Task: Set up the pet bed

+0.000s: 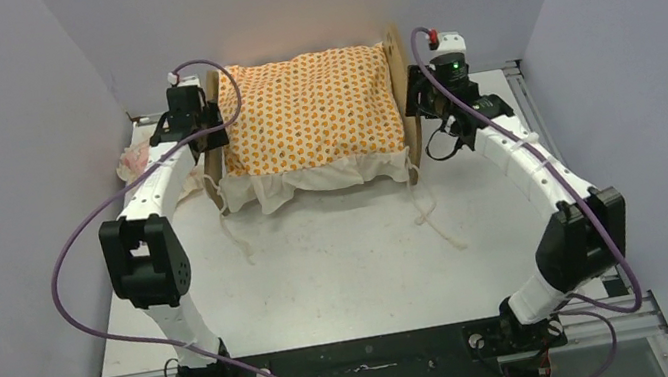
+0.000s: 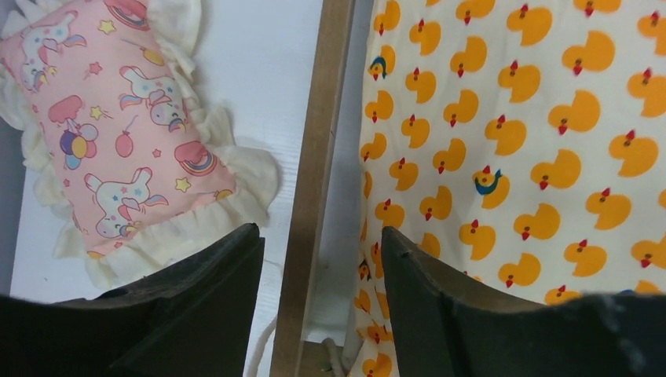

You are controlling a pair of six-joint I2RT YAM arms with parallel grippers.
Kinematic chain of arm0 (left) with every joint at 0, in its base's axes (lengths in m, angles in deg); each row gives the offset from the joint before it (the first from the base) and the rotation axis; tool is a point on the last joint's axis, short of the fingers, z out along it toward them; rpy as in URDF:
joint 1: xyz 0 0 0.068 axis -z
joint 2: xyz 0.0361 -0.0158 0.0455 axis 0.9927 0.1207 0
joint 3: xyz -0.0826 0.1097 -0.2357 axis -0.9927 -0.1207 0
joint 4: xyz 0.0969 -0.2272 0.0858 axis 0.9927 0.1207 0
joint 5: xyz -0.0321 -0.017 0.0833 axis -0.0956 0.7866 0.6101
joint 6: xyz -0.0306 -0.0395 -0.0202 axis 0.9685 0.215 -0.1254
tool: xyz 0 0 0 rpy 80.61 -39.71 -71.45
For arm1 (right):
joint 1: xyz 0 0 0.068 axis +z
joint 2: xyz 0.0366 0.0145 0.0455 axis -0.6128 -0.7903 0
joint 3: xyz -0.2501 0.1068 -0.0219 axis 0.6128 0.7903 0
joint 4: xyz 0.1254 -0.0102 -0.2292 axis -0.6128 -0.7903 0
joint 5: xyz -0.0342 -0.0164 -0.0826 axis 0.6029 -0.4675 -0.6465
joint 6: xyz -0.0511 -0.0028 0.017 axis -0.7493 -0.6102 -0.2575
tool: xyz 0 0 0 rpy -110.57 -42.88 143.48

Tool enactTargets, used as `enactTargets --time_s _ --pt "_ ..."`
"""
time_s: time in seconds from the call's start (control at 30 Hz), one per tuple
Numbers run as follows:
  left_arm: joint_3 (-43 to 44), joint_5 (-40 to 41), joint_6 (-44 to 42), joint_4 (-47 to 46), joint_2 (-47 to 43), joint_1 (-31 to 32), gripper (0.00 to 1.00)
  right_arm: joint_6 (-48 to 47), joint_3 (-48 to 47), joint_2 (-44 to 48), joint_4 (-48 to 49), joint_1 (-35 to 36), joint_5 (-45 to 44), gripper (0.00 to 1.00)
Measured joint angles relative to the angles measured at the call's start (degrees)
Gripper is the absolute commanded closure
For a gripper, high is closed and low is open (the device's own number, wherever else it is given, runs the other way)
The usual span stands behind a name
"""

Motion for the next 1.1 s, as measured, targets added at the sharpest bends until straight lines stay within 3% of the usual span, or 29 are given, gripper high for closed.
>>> enactTargets --time_s 0.1,0.17,0.3,0.37,0.43,0.6,0.83,0.97,1.03,1.1 --pt "-0.85 -1.36 -0.39 1.22 0.39 -0.02 0.68 0.33 -0.98 -5.55 0.83 -0.48 1.73 0.38" --pt "-2.54 -1.25 -1.49 0.83 -0.24 -0.02 0.79 0.35 -1.01 -8.39 0.94 -0.24 2.62 0.45" --pt "-6.84 -2.4 -1.86 0.24 -3.54 -0.76 0.99 -0.13 -1.01 -11.37 1.16 -0.09 4.04 0.78" --pt "-8.5 -3.34 -2.12 0.44 -5.22 -0.63 1.0 -0.66 -1.01 -11.54 0.94 -0.09 3.65 0.9" --pt "-10.86 -4.63 -1.73 0.98 -7.58 -0.44 1.0 -3.15 -0.9 -11.15 0.39 -0.26 3.02 0.95" --pt "-18.64 -5.16 0.94 3.89 -15.93 1.46 1.0 -5.77 4.31 -5.18 -1.95 -0.66 3.37 0.95" --pt "-33.62 -2.56 8.44 9.33 -35.01 9.88 0.95 -7.32 17.11 12.74 -9.99 -2.58 3.96 0.88" --pt "-42.1 -3.58 14.82 11.8 -47.8 12.02 0.7 -7.13 23.3 22.25 -13.99 -2.75 4.02 0.77" --pt "-43.78 -4.61 17.55 14.93 -53.13 12.17 0.56 -6.84 25.27 25.94 -15.43 -2.27 4.02 0.64" --pt "-43.54 -6.1 19.43 16.52 -55.47 12.09 0.5 -5.79 26.25 28.15 -15.74 -2.05 2.62 0.49"
